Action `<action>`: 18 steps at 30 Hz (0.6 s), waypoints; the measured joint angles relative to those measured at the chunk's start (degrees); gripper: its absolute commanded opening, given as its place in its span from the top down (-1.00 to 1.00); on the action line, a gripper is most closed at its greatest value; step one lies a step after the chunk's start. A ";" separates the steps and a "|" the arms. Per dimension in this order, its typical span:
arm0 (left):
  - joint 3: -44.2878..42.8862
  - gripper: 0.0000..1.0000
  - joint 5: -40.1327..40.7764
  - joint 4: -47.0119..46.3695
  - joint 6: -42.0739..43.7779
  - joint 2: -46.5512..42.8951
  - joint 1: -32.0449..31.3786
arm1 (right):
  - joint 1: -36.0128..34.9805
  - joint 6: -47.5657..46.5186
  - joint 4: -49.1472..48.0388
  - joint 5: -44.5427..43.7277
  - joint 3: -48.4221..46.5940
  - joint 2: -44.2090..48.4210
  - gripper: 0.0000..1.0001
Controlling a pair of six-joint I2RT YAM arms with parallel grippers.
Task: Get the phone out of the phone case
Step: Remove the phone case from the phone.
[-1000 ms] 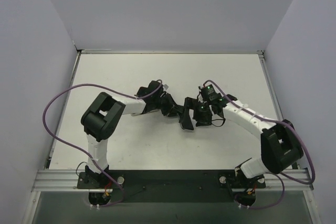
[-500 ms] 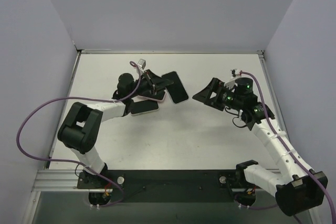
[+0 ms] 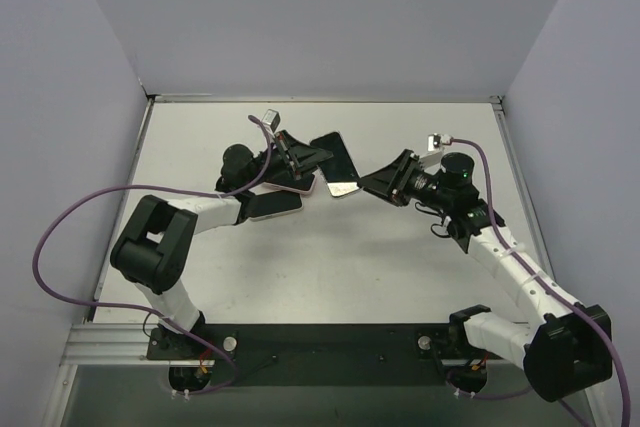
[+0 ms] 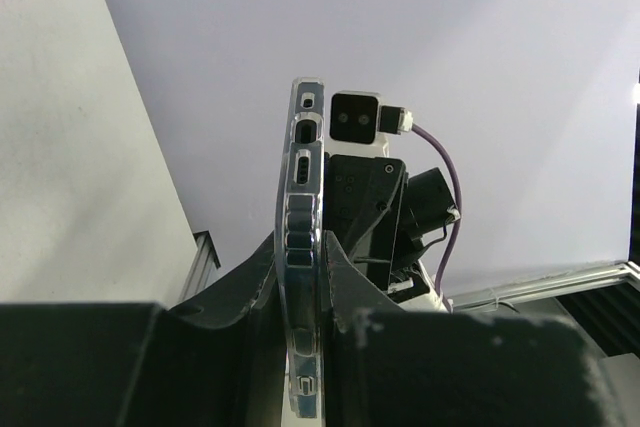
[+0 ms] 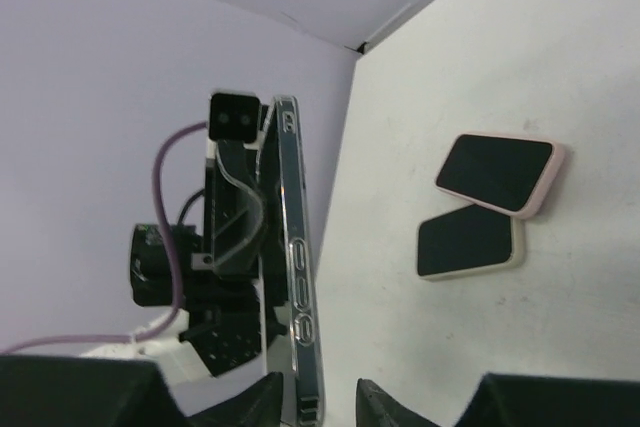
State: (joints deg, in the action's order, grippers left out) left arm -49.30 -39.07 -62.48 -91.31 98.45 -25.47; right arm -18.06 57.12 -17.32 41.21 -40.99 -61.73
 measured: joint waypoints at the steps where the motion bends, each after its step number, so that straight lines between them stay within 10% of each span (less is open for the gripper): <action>1: 0.04 1.00 0.02 -0.31 -0.07 0.00 -0.02 | -0.02 0.92 -1.16 0.15 0.26 -0.04 0.61; 7: 0.50 1.00 0.46 -1.60 -0.90 0.00 0.07 | -0.02 8.90 -12.07 1.53 3.89 -1.33 0.87; 15: 1.07 1.00 1.05 -2.73 -1.73 0.00 0.15 | -1.33 13.84 -16.96 0.46 5.77 -1.64 0.71; 18: 1.07 1.00 1.16 -3.74 -2.23 0.00 -0.11 | -2.19 14.58 -17.29 0.26 5.77 -1.64 1.00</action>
State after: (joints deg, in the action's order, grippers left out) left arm -48.23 -37.91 -66.22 -93.54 98.45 -25.58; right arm -20.25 71.70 -34.61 41.47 -35.22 -63.37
